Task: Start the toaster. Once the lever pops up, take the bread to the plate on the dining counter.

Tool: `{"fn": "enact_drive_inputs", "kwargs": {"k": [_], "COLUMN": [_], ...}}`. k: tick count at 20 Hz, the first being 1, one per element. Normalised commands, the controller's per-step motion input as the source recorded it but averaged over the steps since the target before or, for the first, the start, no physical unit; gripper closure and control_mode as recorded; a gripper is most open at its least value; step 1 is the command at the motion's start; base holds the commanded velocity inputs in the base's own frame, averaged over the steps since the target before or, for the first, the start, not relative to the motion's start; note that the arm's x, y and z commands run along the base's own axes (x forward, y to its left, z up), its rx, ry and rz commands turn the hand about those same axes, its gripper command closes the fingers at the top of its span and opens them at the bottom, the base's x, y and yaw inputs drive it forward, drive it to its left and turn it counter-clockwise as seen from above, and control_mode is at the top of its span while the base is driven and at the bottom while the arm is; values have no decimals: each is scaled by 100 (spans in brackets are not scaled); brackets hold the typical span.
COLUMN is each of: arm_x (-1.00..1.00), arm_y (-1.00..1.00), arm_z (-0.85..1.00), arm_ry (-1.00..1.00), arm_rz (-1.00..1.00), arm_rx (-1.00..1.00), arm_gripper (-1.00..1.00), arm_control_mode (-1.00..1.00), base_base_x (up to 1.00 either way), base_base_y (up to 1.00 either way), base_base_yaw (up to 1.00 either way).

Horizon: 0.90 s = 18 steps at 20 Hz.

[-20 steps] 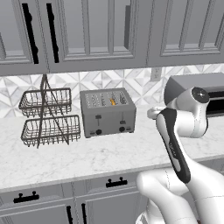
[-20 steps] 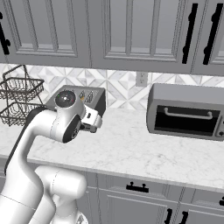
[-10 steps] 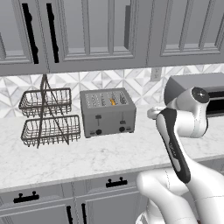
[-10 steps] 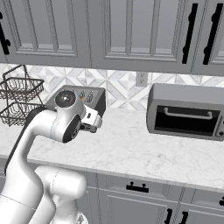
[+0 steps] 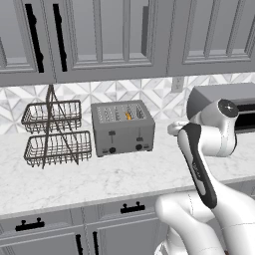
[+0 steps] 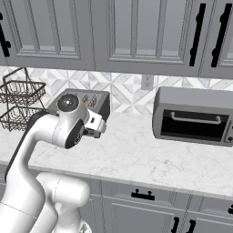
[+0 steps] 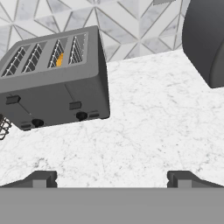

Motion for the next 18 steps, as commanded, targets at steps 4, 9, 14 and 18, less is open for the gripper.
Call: {"fn": "enact_drive_inputs", "kwargs": {"k": [4,9,14,18], "arm_x": [0,0,0,0], "arm_y": [0,0,0,0], "arm_z": [0,0,0,0], "arm_ry": [0,0,0,0], "arm_rz": [0,0,0,0], "arm_rx": [0,0,0,0], "arm_gripper": [-100,-100,-100,-100], "arm_control_mode": [-100,-100,-100,-100], "base_base_x": [0,0,0,0], "base_base_y": [0,0,0,0], "base_base_yaw": [0,0,0,0]}}
